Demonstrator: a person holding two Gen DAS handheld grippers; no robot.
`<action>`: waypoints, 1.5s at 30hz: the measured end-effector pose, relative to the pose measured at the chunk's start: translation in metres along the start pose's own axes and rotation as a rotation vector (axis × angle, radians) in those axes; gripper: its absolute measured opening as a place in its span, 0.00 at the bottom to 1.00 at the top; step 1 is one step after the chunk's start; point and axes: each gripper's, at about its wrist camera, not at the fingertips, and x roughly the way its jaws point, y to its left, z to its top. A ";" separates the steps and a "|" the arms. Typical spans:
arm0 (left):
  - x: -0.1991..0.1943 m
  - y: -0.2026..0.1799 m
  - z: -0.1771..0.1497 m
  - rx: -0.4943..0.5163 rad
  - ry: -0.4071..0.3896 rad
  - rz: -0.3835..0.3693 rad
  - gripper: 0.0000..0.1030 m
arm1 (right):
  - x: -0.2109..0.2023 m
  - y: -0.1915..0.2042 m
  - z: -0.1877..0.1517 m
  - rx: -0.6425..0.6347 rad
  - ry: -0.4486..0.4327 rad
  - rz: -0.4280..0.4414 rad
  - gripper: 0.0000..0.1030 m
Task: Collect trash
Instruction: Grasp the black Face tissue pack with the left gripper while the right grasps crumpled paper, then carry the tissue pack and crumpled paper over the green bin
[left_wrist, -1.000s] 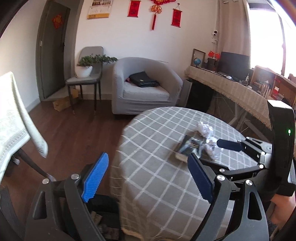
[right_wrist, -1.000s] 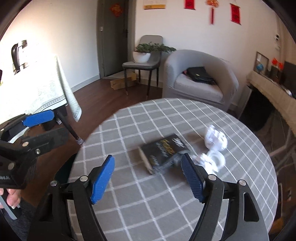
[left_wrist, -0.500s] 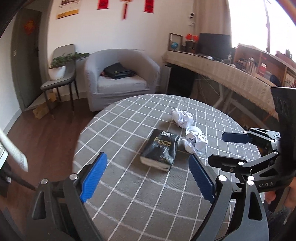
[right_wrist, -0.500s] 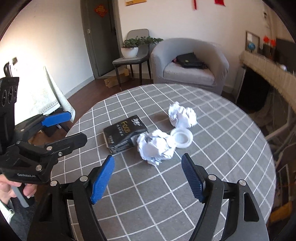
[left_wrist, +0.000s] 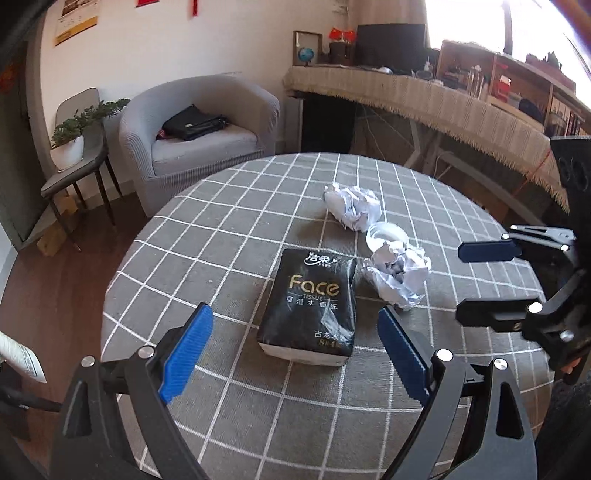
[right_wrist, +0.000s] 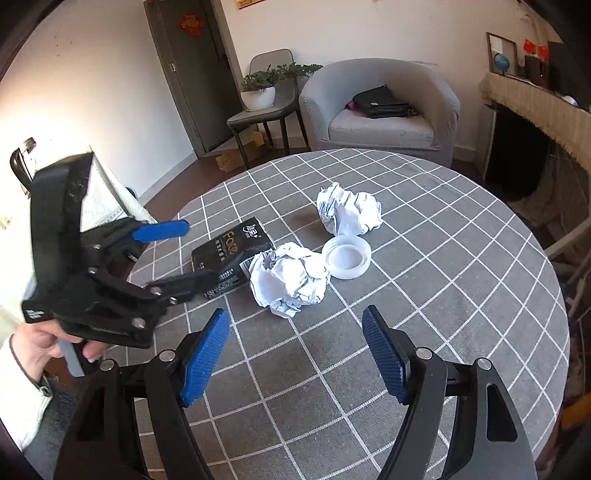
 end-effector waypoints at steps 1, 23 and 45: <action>0.003 0.000 0.000 0.005 0.007 0.001 0.89 | 0.000 0.000 0.000 0.002 0.000 0.000 0.73; -0.001 0.010 -0.014 -0.053 0.054 -0.031 0.52 | 0.031 0.015 0.013 0.031 0.018 -0.027 0.68; -0.090 0.083 -0.042 -0.290 -0.023 0.091 0.52 | 0.050 0.073 0.033 -0.047 0.006 -0.079 0.50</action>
